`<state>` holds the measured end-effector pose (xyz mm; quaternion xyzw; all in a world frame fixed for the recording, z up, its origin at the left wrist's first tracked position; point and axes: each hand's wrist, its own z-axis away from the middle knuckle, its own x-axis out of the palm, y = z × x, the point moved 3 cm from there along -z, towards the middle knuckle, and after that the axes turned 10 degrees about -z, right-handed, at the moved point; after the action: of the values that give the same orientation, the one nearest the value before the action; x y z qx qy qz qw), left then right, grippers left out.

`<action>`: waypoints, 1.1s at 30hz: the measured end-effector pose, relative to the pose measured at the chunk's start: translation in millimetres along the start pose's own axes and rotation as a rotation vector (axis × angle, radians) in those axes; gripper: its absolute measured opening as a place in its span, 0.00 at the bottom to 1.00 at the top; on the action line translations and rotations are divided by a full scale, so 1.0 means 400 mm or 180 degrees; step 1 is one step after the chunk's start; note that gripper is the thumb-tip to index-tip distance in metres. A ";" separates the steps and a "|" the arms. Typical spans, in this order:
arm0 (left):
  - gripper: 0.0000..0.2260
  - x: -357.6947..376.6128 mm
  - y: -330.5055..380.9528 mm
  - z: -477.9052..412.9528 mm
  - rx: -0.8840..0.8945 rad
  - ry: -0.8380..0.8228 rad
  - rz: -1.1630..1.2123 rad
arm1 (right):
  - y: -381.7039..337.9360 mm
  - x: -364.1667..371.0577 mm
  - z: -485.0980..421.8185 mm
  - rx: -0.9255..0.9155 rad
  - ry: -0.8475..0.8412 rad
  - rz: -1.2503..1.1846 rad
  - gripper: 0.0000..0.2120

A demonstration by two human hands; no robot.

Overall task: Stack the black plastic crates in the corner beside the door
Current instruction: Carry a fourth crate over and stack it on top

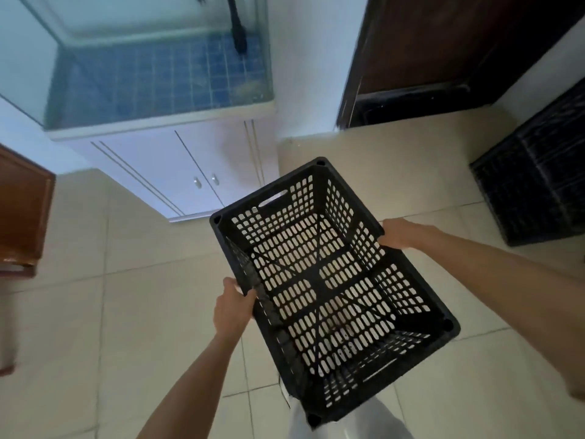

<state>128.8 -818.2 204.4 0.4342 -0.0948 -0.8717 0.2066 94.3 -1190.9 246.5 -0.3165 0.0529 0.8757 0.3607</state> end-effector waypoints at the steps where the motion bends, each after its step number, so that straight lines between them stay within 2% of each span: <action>1: 0.13 -0.021 0.027 0.019 0.0100 -0.0009 -0.0070 | 0.023 -0.020 0.045 0.0058 0.0106 -0.0022 0.20; 7: 0.13 -0.148 0.268 0.115 0.0867 -0.0055 -0.0401 | 0.195 -0.131 0.296 0.0175 0.0758 -0.0132 0.22; 12: 0.12 -0.214 0.567 0.232 0.1664 -0.0083 -0.0908 | 0.360 -0.236 0.493 0.0390 0.0981 -0.0333 0.23; 16: 0.08 -0.215 0.807 0.321 0.2214 -0.0086 -0.0835 | 0.497 -0.332 0.641 0.0620 0.1102 -0.0609 0.21; 21: 0.14 -0.182 1.090 0.440 0.2543 -0.0051 -0.1060 | 0.693 -0.444 0.760 0.0860 0.1326 -0.1155 0.20; 27: 0.14 -0.115 1.450 0.562 0.2946 0.0256 -0.1249 | 0.947 -0.617 0.840 0.0924 0.1524 -0.1407 0.10; 33: 0.14 -0.075 1.779 0.688 0.3278 0.0249 -0.1183 | 1.161 -0.810 0.938 0.0976 0.1848 -0.1474 0.14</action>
<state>123.6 -1446.7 637.7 0.5207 -0.4232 -0.7176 -0.1868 -233.5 -1605.5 673.4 -0.4968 0.2098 0.6275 0.5616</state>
